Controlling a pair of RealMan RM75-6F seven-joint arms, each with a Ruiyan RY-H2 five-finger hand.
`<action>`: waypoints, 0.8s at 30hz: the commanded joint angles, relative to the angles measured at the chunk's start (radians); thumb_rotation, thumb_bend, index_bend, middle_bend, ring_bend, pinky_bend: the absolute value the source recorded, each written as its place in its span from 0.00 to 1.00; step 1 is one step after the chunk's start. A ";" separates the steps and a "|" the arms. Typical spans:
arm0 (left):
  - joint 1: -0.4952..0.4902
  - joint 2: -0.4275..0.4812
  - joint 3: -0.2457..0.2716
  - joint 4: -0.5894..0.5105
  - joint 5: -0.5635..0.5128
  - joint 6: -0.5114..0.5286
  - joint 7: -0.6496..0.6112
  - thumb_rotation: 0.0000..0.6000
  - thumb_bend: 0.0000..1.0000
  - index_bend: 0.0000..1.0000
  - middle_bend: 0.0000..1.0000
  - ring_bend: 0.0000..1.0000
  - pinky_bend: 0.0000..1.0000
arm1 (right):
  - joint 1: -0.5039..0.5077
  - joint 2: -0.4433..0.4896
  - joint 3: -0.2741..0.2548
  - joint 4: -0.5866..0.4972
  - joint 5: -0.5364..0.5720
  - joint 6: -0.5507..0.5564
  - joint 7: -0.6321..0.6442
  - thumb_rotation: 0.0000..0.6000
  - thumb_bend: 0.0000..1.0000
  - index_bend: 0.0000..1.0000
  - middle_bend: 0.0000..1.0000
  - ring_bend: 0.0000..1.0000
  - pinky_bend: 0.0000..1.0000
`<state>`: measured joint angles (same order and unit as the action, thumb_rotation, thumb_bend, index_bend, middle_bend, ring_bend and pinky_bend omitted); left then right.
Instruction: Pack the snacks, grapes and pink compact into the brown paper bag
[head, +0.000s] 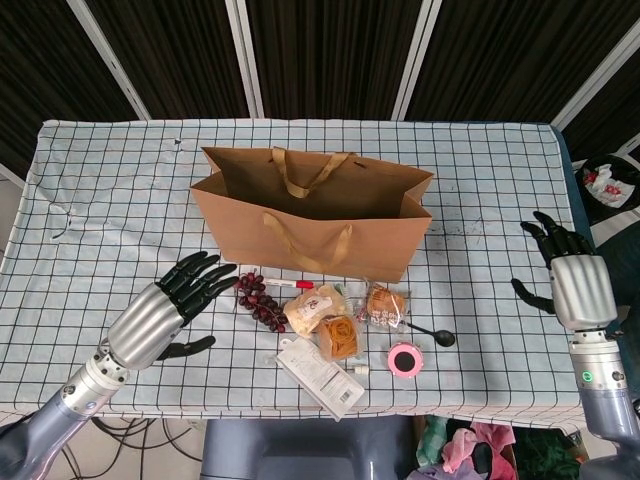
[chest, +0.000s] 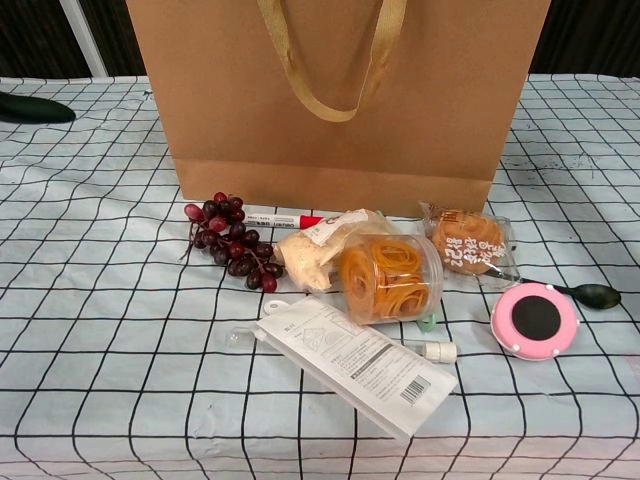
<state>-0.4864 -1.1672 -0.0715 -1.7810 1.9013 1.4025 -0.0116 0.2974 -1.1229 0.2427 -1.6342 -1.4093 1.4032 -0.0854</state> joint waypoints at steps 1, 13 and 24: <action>0.021 0.004 0.021 0.037 -0.007 0.019 -0.015 1.00 0.14 0.05 0.08 0.00 0.09 | -0.004 -0.005 -0.018 -0.001 -0.019 0.005 -0.015 1.00 0.18 0.18 0.10 0.19 0.23; 0.023 -0.009 0.042 0.114 -0.037 -0.007 -0.019 1.00 0.13 0.06 0.09 0.00 0.15 | -0.029 0.010 -0.025 -0.040 0.003 0.032 -0.048 1.00 0.18 0.18 0.10 0.19 0.23; -0.056 -0.222 0.074 0.328 -0.138 -0.256 0.010 1.00 0.10 0.07 0.09 0.00 0.14 | -0.114 -0.022 -0.102 -0.063 -0.066 0.139 -0.101 1.00 0.18 0.18 0.10 0.19 0.23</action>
<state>-0.5118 -1.3322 -0.0028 -1.4988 1.7911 1.2053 -0.0272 0.1936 -1.1343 0.1533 -1.7045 -1.4624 1.5317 -0.1725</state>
